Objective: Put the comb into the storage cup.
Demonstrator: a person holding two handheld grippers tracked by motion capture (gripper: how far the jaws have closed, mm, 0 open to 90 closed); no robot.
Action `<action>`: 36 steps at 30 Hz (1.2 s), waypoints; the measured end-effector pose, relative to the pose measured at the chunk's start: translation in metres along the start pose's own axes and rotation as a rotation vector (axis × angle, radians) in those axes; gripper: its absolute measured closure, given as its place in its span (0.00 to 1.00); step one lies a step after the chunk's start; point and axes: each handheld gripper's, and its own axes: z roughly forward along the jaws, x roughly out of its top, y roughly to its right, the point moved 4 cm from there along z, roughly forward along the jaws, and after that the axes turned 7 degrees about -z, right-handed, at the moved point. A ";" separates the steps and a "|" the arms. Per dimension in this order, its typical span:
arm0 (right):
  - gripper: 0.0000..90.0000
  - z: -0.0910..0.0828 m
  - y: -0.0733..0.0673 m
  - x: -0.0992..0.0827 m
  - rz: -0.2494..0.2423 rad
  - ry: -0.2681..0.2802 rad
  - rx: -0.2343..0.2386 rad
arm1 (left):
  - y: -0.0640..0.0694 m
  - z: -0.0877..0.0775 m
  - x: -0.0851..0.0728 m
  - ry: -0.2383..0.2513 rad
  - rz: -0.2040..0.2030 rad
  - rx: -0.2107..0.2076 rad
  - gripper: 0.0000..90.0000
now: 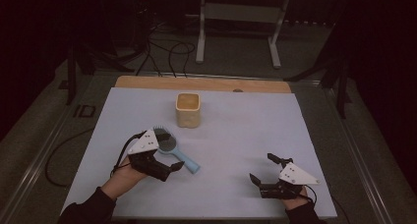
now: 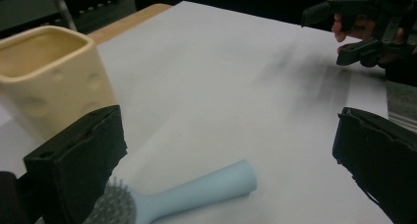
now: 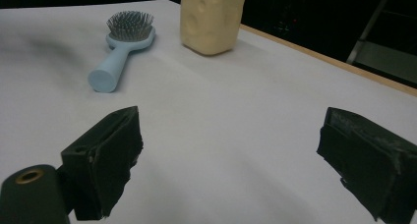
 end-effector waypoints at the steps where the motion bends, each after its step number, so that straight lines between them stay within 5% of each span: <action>1: 0.10 0.000 0.000 0.000 0.000 0.000 0.000 | 0.000 0.000 0.000 0.000 0.000 0.000 0.00; 14: 0.10 0.001 0.000 0.000 0.002 0.003 0.006 | 0.002 0.032 -0.005 -0.049 -0.005 -0.003 0.00; 30: 0.10 0.001 -0.001 0.000 0.002 0.004 0.007 | -0.001 0.057 -0.014 -0.102 -0.036 -0.014 0.29; 36: 0.10 0.000 -0.001 0.000 0.000 0.007 0.005 | -0.001 0.066 -0.018 -0.136 -0.030 0.023 0.42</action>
